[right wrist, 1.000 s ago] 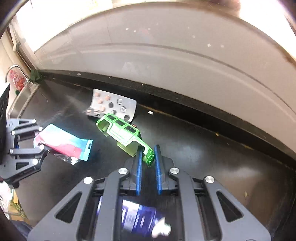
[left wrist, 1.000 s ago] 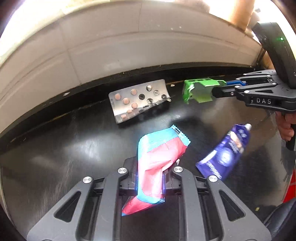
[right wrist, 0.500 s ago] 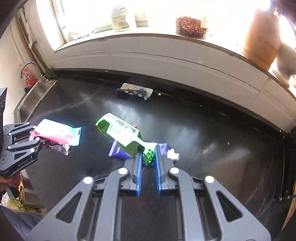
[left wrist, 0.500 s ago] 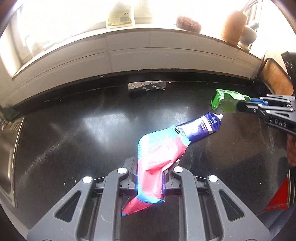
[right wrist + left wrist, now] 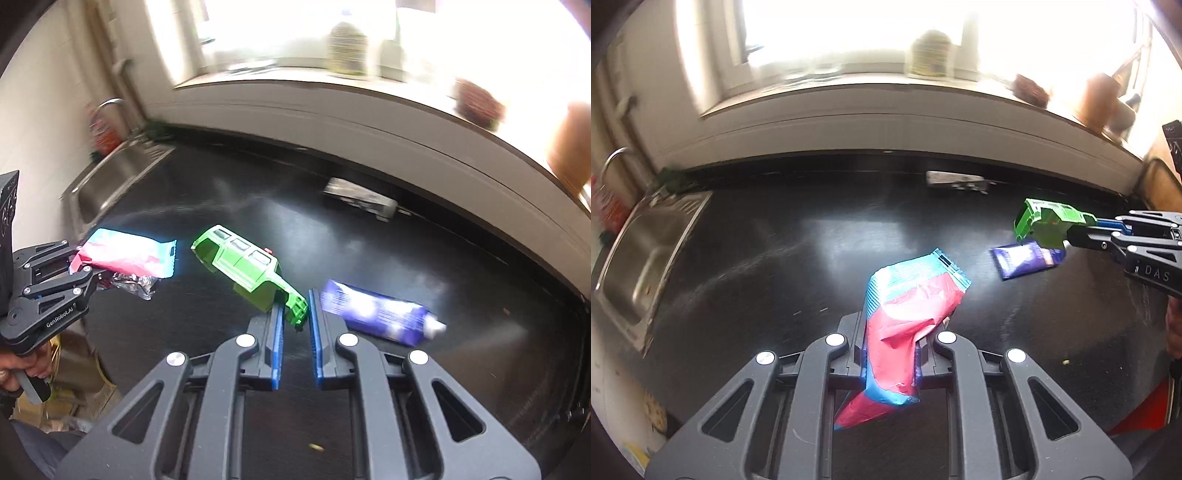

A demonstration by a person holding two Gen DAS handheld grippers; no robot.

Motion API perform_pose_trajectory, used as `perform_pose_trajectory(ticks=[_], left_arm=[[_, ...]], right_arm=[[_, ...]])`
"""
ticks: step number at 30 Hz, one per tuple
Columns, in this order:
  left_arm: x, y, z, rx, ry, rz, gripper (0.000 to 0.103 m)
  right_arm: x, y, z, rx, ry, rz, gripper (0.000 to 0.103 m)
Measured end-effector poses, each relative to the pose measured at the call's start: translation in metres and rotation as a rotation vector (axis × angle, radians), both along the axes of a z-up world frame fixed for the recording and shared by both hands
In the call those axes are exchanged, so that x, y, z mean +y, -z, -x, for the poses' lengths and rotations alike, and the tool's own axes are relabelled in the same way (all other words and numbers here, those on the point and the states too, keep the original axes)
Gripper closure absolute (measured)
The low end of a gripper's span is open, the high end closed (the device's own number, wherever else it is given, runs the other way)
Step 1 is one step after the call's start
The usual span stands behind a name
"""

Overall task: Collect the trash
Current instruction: 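Carry snack bag and car shell to the bin and open both tools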

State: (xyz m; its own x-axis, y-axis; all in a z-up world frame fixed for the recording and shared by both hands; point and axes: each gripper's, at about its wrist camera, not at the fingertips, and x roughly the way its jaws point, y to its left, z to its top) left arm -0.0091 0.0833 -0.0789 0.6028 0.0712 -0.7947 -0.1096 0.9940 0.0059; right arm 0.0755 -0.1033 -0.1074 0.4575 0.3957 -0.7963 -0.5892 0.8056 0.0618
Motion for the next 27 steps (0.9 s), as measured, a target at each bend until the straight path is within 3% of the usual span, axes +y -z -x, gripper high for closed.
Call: perform_pose_trajectory(ticks=[6, 13, 20, 25, 27], left_arm=[[0.078, -0.003, 0.077, 0.001, -0.251, -0.018, 0.087], [0.165, 0.027, 0.191, 0.081, -0.583, 0.003, 0.087], [0.225, 0.088, 0.292, 0.147, -0.834, 0.101, 0.087], [0.258, 0.144, 0.331, 0.177, -0.923, 0.245, 0.087], [0.268, 0.163, 0.336, 0.190, -0.930, 0.266, 0.087]], right_arm=[[0.103, 0.002, 0.033, 0.008, -0.242, 0.002, 0.090], [0.249, 0.029, 0.115, 0.063, -0.577, 0.043, 0.089], [0.367, 0.085, 0.205, 0.171, -0.791, 0.151, 0.089], [0.421, 0.129, 0.244, 0.200, -0.832, 0.241, 0.089], [0.439, 0.144, 0.254, 0.202, -0.846, 0.270, 0.089]])
